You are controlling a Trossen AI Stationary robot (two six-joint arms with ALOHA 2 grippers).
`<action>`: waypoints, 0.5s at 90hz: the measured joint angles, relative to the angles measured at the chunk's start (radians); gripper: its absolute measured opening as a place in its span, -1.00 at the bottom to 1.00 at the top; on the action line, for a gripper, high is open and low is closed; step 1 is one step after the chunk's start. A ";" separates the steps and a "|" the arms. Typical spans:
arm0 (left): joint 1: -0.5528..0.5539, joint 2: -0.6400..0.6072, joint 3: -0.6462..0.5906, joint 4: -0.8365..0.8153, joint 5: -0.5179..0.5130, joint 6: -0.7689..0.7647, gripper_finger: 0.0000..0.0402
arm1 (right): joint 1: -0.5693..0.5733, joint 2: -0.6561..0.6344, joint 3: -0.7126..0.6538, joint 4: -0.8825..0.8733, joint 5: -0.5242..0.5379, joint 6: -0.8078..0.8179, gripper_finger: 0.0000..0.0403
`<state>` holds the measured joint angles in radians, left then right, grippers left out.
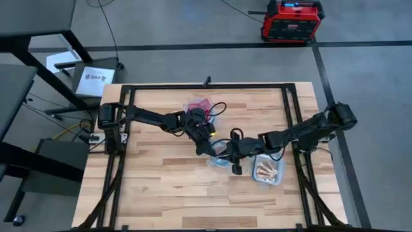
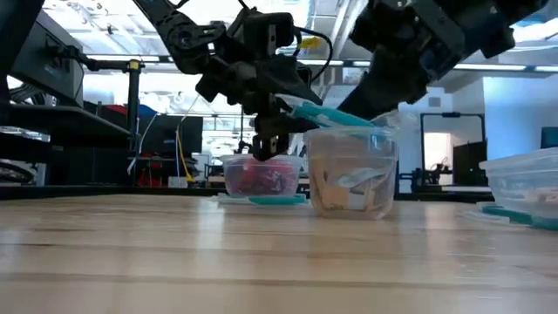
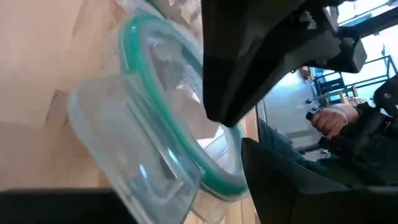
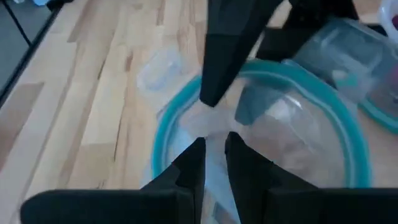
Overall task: Sort candy
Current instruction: Close the small circular transparent bin
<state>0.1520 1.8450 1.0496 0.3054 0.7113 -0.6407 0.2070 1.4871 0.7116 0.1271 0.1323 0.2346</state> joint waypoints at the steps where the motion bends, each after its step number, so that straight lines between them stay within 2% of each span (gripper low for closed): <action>1: 0.000 0.000 0.000 -0.006 0.000 0.003 -0.38 | 0.000 -0.005 0.000 -0.012 0.000 0.001 -0.77; 24: 0.000 -0.002 0.002 -0.082 0.017 0.054 -0.38 | 0.007 -0.153 -0.008 -0.216 -0.004 0.035 -0.91; 45: 0.000 -0.001 0.000 -0.016 0.007 0.041 -0.38 | 0.020 -0.223 -0.007 -0.237 -0.004 0.057 -0.98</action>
<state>0.1520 1.8439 1.0500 0.2895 0.7180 -0.5996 0.2274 1.2640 0.7043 -0.1097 0.1284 0.2912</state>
